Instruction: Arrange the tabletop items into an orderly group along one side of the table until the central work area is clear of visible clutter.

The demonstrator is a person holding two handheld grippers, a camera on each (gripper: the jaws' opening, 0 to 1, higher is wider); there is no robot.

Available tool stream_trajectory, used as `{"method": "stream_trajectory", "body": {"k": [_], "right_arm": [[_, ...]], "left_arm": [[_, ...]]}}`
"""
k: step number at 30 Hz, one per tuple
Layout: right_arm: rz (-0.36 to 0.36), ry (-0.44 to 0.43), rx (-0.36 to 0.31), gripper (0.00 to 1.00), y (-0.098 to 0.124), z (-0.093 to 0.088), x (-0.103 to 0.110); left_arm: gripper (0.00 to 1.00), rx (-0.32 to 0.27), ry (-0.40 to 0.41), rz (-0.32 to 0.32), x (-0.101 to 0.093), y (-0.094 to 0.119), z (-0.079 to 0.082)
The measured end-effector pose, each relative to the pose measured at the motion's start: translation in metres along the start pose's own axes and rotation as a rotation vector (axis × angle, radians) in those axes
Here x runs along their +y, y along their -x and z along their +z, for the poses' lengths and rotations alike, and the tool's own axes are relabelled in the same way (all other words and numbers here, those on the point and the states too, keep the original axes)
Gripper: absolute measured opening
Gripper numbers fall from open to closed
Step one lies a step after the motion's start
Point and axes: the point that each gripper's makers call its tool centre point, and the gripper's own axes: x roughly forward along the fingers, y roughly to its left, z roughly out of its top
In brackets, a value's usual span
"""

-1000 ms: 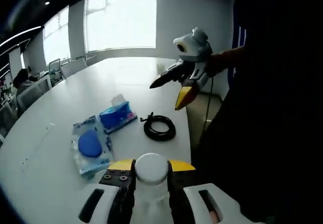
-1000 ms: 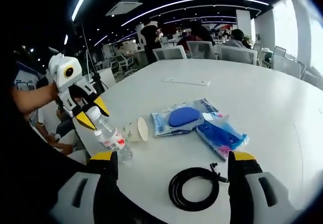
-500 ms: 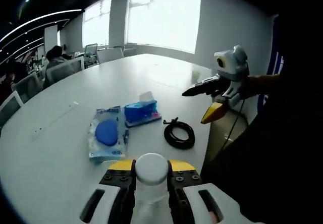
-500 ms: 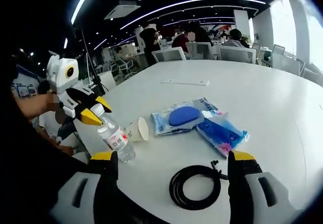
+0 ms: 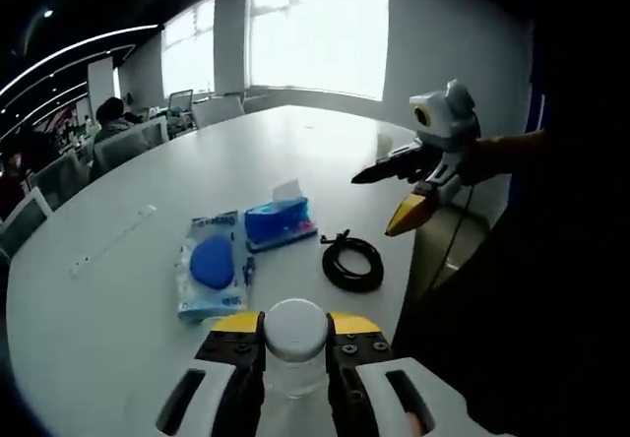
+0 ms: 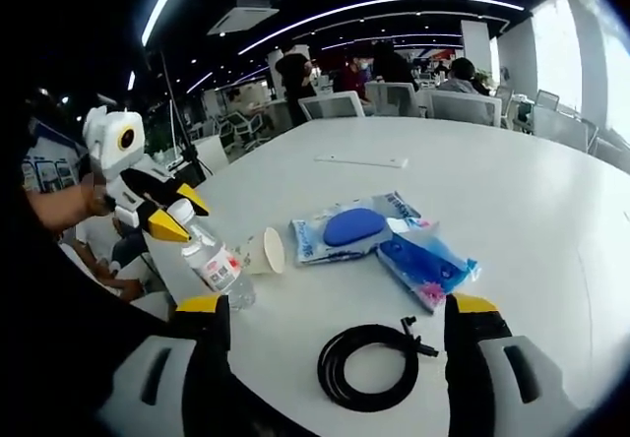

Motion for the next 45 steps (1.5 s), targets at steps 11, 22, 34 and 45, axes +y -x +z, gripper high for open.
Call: {"method": "stream_trajectory", "body": {"k": [11, 22, 34, 45], "right_arm": [[0.001, 0.02, -0.003, 0.88, -0.003, 0.006, -0.002], [-0.013, 0.002, -0.028, 0.89, -0.008, 0.013, -0.006], [-0.059, -0.01, -0.037, 0.89, -0.002, 0.016, -0.013], [-0.087, -0.007, -0.037, 0.89, 0.0, 0.02, -0.009]], "left_arm": [[0.2, -0.052, 0.011, 0.002, 0.017, 0.041, 0.04], [0.2, -0.05, -0.007, 0.055, 0.067, 0.066, 0.066], [0.2, -0.007, -0.025, 0.109, 0.12, 0.059, 0.046], [0.2, 0.027, 0.001, 0.105, 0.156, 0.05, 0.002]]}}
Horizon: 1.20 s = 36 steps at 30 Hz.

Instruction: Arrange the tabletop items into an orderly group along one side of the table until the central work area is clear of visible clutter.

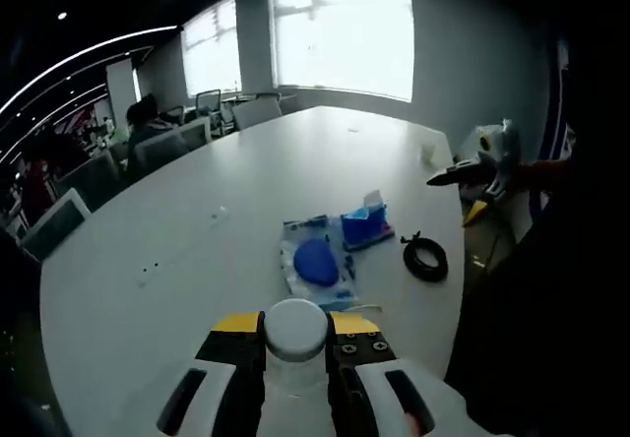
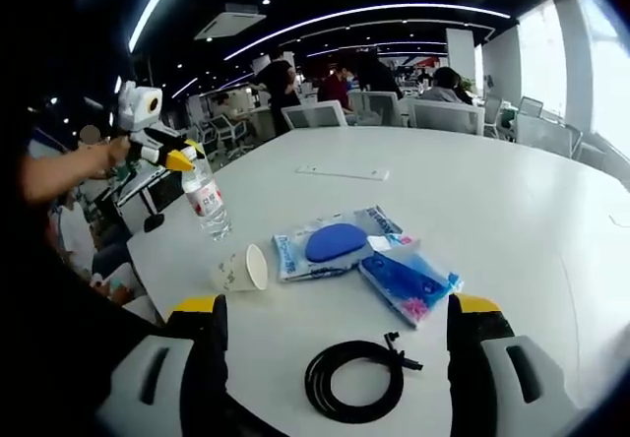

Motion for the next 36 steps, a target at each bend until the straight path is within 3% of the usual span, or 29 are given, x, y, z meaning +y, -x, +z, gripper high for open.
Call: {"method": "stream_trajectory", "body": {"k": [9, 15, 36], "right_arm": [[-0.02, -0.004, 0.001, 0.89, 0.0, 0.001, 0.005], [-0.034, -0.011, 0.003, 0.89, 0.0, -0.001, 0.003], [-0.042, -0.003, 0.007, 0.92, -0.001, -0.003, -0.004]], "left_arm": [[0.2, -0.001, 0.022, -0.025, 0.011, -0.007, -0.021], [0.2, -0.034, 0.018, -0.027, 0.013, -0.013, -0.023], [0.21, -0.041, 0.008, -0.03, 0.014, -0.018, -0.037]]}}
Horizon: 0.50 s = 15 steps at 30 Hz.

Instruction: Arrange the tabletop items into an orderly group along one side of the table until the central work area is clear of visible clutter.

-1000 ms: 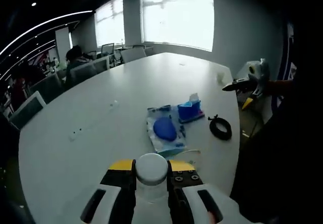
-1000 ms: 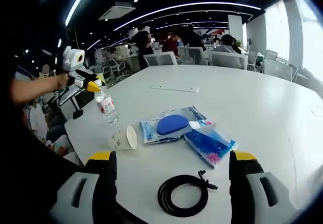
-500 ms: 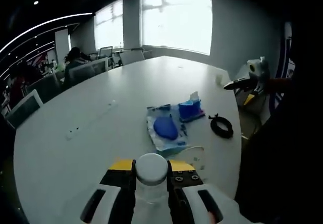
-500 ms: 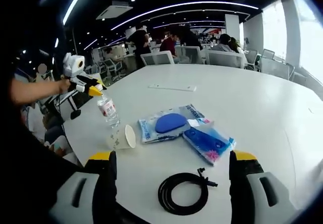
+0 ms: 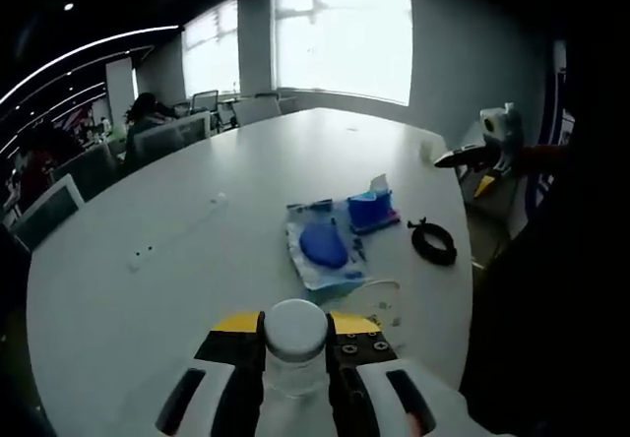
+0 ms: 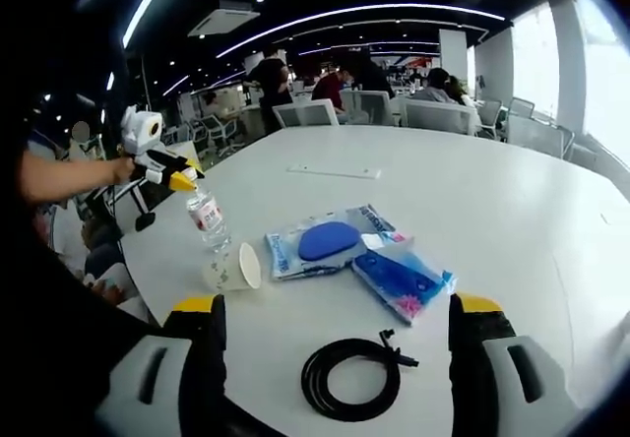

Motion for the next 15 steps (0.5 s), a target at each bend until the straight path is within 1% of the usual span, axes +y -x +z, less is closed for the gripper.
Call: {"method": "stream_trajectory", "body": {"k": [7, 9, 15], "right_arm": [[0.01, 0.015, -0.003, 0.97, -0.0024, 0.0004, 0.0003], [0.014, 0.013, -0.006, 0.97, -0.0032, 0.0017, 0.0008], [0.022, 0.019, -0.004, 0.97, -0.0055, 0.0034, 0.0019]], "left_arm": [[0.22, -0.018, -0.011, -0.011, -0.0012, -0.0006, 0.0024], [0.22, -0.027, 0.002, -0.013, -0.0021, 0.0, 0.0029], [0.23, -0.044, 0.004, -0.019, 0.0007, -0.0006, 0.0025]]}}
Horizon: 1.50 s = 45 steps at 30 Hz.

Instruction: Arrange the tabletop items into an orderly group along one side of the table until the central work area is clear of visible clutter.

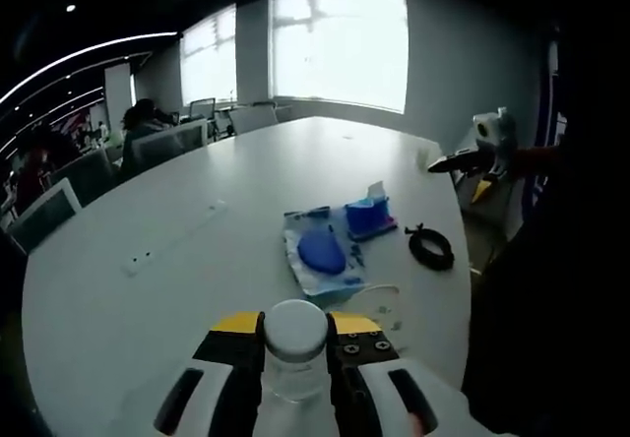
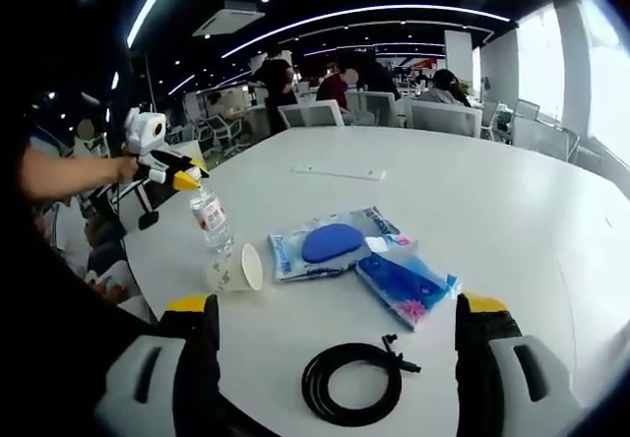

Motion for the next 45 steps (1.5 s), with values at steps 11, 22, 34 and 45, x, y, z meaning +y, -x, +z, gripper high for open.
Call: {"method": "stream_trajectory", "body": {"k": [11, 22, 34, 45], "right_arm": [[0.019, 0.004, -0.004, 0.97, -0.003, 0.003, 0.001], [0.039, 0.001, -0.01, 0.98, -0.007, 0.007, -0.002], [0.079, 0.011, -0.032, 1.0, -0.009, 0.016, -0.001], [0.09, 0.006, -0.039, 1.0, -0.008, 0.017, -0.001]], "left_arm": [[0.4, -0.086, 0.052, 0.025, 0.001, 0.004, 0.014], [0.67, -0.116, 0.153, 0.078, -0.02, 0.024, 0.025], [0.75, -0.148, 0.285, 0.164, -0.058, 0.038, 0.018], [0.88, -0.223, 0.378, 0.257, -0.087, 0.043, 0.023]]}}
